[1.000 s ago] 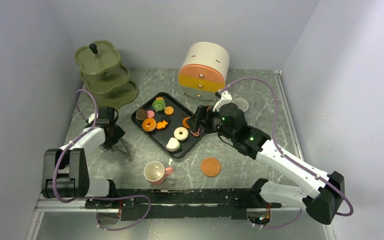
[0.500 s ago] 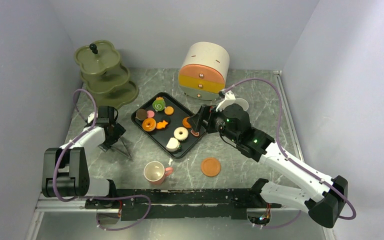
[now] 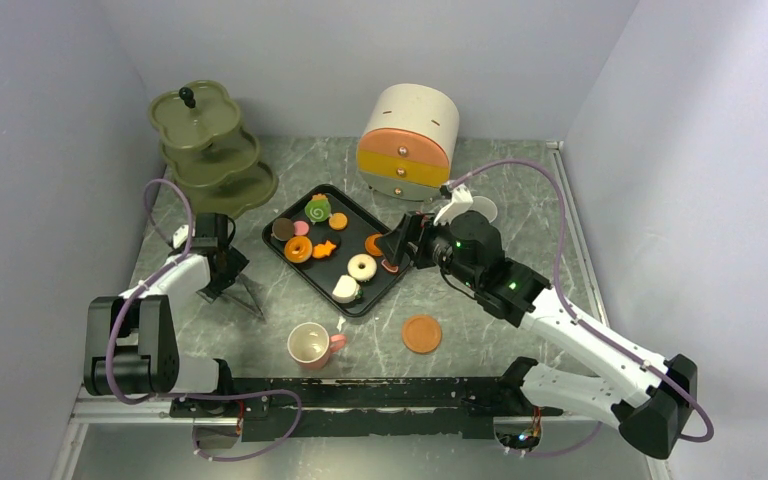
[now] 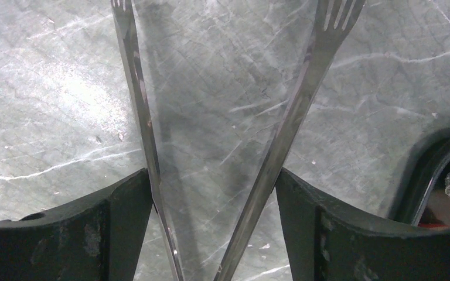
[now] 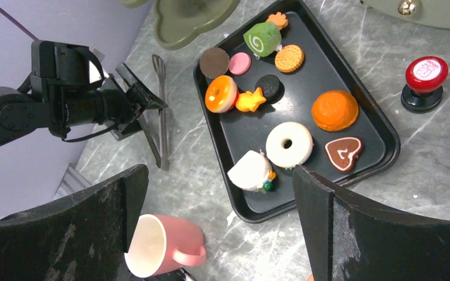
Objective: Serve the afternoon tea
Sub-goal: Pick up the clamp from the center of the board.
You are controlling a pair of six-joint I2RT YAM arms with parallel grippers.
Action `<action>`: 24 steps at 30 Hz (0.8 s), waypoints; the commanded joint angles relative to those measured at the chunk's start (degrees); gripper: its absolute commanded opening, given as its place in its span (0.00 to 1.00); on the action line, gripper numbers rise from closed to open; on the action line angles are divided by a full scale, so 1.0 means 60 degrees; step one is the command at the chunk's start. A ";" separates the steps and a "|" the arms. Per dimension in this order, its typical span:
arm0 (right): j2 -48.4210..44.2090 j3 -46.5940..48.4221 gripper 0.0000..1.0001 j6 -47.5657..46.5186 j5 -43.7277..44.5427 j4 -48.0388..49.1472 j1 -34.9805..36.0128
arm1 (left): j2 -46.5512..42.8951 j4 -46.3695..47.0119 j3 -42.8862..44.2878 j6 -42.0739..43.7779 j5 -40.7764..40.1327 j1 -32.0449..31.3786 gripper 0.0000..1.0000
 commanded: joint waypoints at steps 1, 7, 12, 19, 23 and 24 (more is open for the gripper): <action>-0.0281 -0.0359 0.98 0.0070 -0.0092 0.0342 -0.0046 | 0.0133 0.0126 -0.0304 -0.0326 0.0044 0.0098 0.79; -0.0318 -0.0093 0.98 -0.0031 -0.0024 0.0339 -0.0050 | -0.0009 -0.0183 -0.0220 -0.0602 0.0080 0.0091 0.74; -0.0428 -0.0202 0.98 0.0067 0.0091 0.0303 -0.0056 | -0.0078 -0.0925 0.0143 -0.0662 0.0151 0.0098 0.73; -0.0472 -0.0257 0.98 0.0029 0.0160 0.0241 -0.0056 | -0.0799 -0.1227 0.0185 -0.0811 0.0521 0.0098 0.66; -0.0500 -0.0257 0.97 0.0055 0.0146 0.0262 -0.0055 | -0.1205 -0.1727 0.0435 -0.0742 0.0529 0.0098 0.65; -0.0524 -0.0277 0.97 0.0064 0.0116 0.0294 -0.0057 | -0.1296 -0.1841 0.0499 -0.0689 0.0564 0.0098 0.65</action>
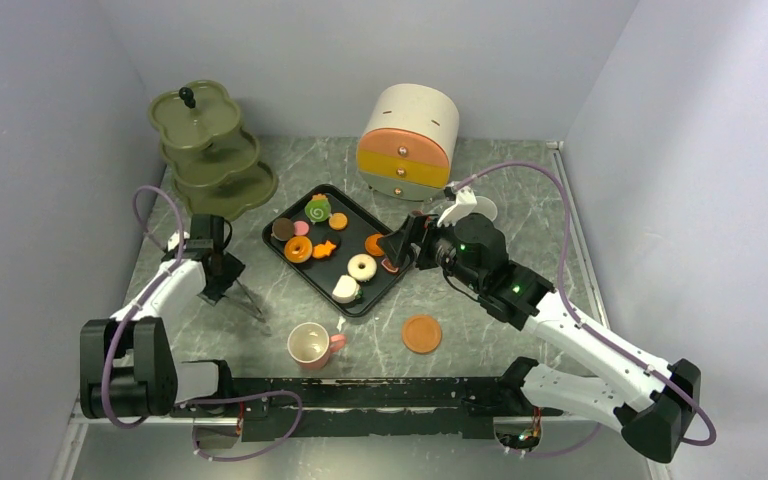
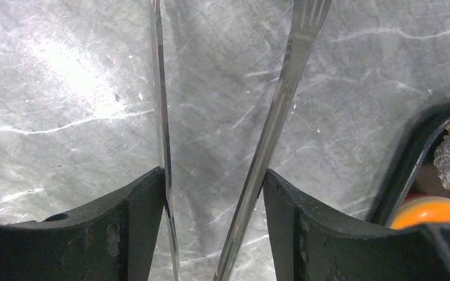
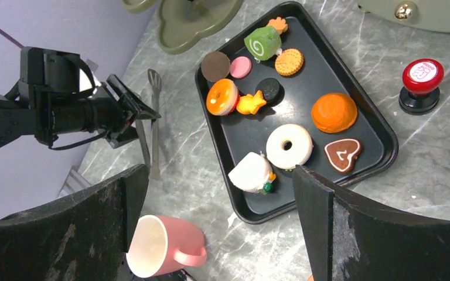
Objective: Serve the afternoon tea
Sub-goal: Pick up the clamp from the center of the board.
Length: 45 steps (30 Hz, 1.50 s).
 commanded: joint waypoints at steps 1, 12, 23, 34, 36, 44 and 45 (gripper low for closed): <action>-0.0178 -0.0030 0.97 0.0053 0.0005 0.0192 -0.0055 | -0.0532 -0.0772 0.0505 -0.0003 0.0233 0.0055 0.66; -0.0183 0.0094 0.97 0.0106 -0.0006 -0.0044 -0.0053 | -0.1835 -0.2425 0.1556 0.0197 0.0730 0.0051 0.68; 0.0204 0.0019 0.96 0.0350 -0.0381 0.0195 -0.0050 | -0.3070 -0.3864 0.3037 -0.0294 0.0719 0.0055 0.68; 0.0183 -0.0015 0.95 0.0260 -0.0336 0.0206 -0.0050 | -0.3412 -0.2235 0.3650 0.1776 0.3165 0.0032 0.63; 0.0182 -0.0039 0.95 0.0262 -0.0313 0.0201 -0.0054 | -0.3385 -0.2081 0.3733 0.2329 0.3455 -0.0006 0.62; 0.0230 -0.0087 0.95 0.0328 -0.0384 0.0268 -0.0052 | -0.3146 -0.2748 0.3306 0.2878 0.1701 -0.0093 0.61; 0.0216 -0.0097 0.95 0.0322 -0.0384 0.0281 -0.0050 | -0.3129 -0.2726 0.3096 0.2869 0.1462 -0.0092 0.61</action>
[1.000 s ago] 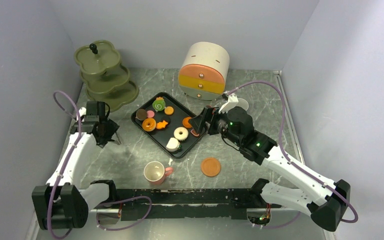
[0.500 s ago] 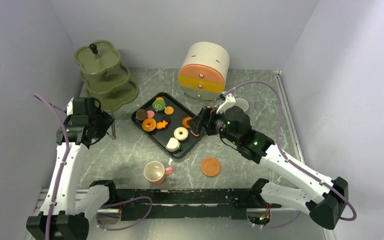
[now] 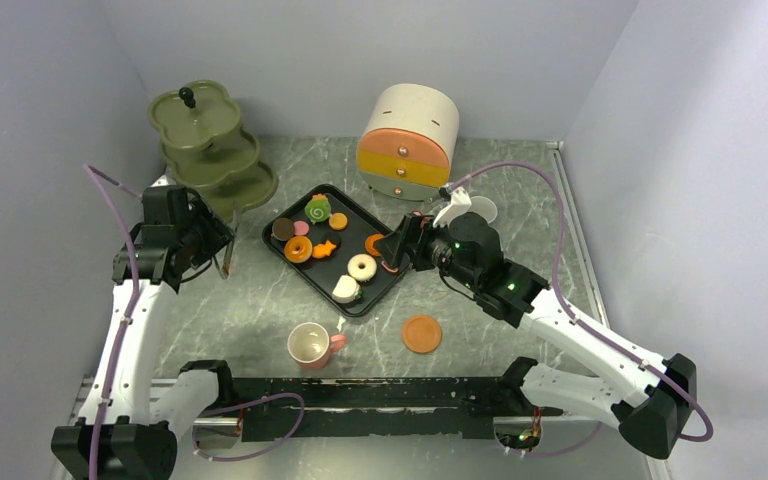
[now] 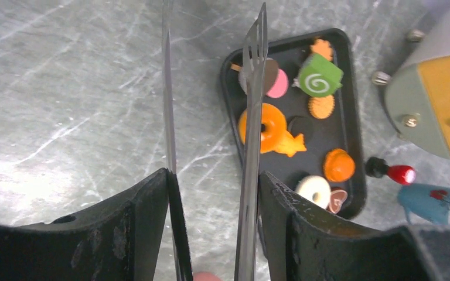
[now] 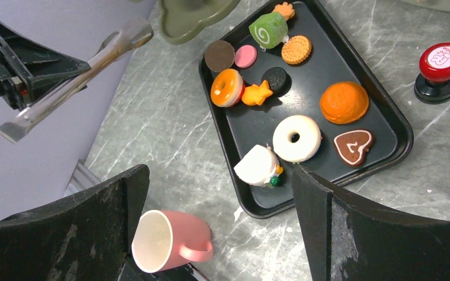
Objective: Serve the afternoon tea
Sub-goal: Pick up the clamp from the center of the board.
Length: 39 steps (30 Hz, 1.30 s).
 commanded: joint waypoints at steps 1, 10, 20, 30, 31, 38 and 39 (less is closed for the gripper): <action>-0.0064 -0.0101 0.96 0.0024 -0.0081 0.0275 -0.0043 | 0.0113 0.0000 -0.0549 0.0444 -0.1155 -0.0019 0.61; -0.0086 0.0143 0.95 -0.0180 -0.0007 0.0118 -0.0047 | 0.1021 0.1344 -0.2463 0.0231 -0.0993 -0.0020 0.59; -0.0024 0.0277 0.95 -0.0252 -0.0163 0.0119 -0.0042 | 0.1932 0.1029 -0.2924 -0.0522 -0.2119 -0.0022 0.64; -0.0106 0.0367 0.95 -0.0369 -0.0164 0.0156 -0.0049 | 0.2701 0.1315 -0.3430 -0.1329 -0.2172 -0.0027 0.66; -0.0140 0.0341 0.95 -0.0376 -0.0151 0.0138 -0.0043 | 0.2793 0.1296 -0.3440 -0.1367 -0.2183 -0.0022 0.67; -0.0419 0.0283 0.95 -0.0384 -0.0013 0.0036 -0.0044 | 0.3074 0.1111 -0.3390 -0.1736 -0.2143 -0.0063 0.84; -0.0437 0.0259 0.95 -0.0375 -0.0051 0.0044 -0.0042 | 0.3078 0.1090 -0.3383 -0.1809 -0.2130 -0.0105 0.85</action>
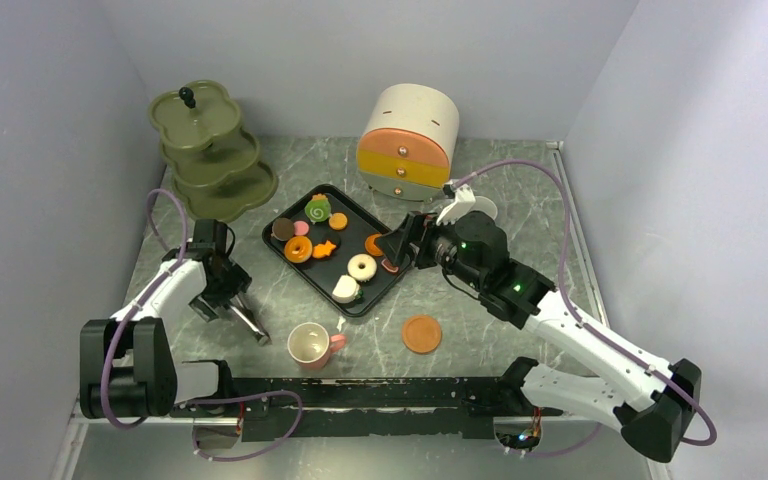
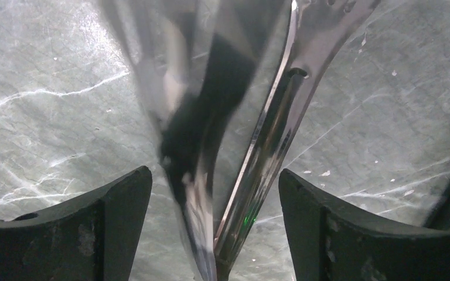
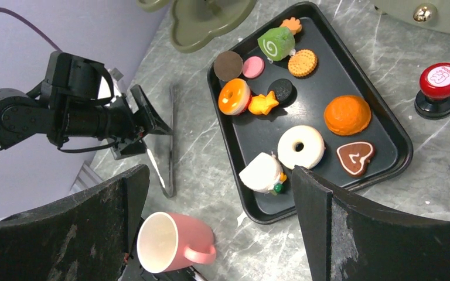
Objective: Serve the afternoon tea
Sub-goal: Pick up the clamp from the center of the board.
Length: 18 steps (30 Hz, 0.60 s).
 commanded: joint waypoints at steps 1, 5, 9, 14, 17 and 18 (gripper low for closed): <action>-0.0288 0.0031 0.95 -0.0129 -0.0002 0.0065 -0.0053 | 0.0002 -0.0008 0.0000 -0.0497 -0.0204 -0.0136 0.85; -0.0276 -0.0074 0.95 -0.0138 0.0022 0.0107 -0.0047 | -0.0082 -0.0356 0.0236 -0.0772 -0.0705 -0.0455 0.82; -0.0270 -0.0026 0.95 -0.0199 0.0054 0.0026 -0.0042 | -0.0186 -0.0153 0.0386 -0.0412 -0.0389 -0.0483 0.79; -0.0445 -0.0102 0.95 -0.0179 0.0133 -0.0003 -0.0046 | -0.0063 -0.1672 0.0955 -0.1459 -0.1361 -0.0573 0.82; -0.0551 -0.0229 0.95 -0.0121 0.0147 0.0059 -0.0047 | -0.0055 -0.2189 0.1368 -0.1669 -0.1362 -0.0651 0.89; -0.0567 -0.0272 0.95 -0.0115 0.0149 0.0084 -0.0042 | -0.0121 -0.2130 0.1364 -0.1662 -0.1255 -0.0684 0.91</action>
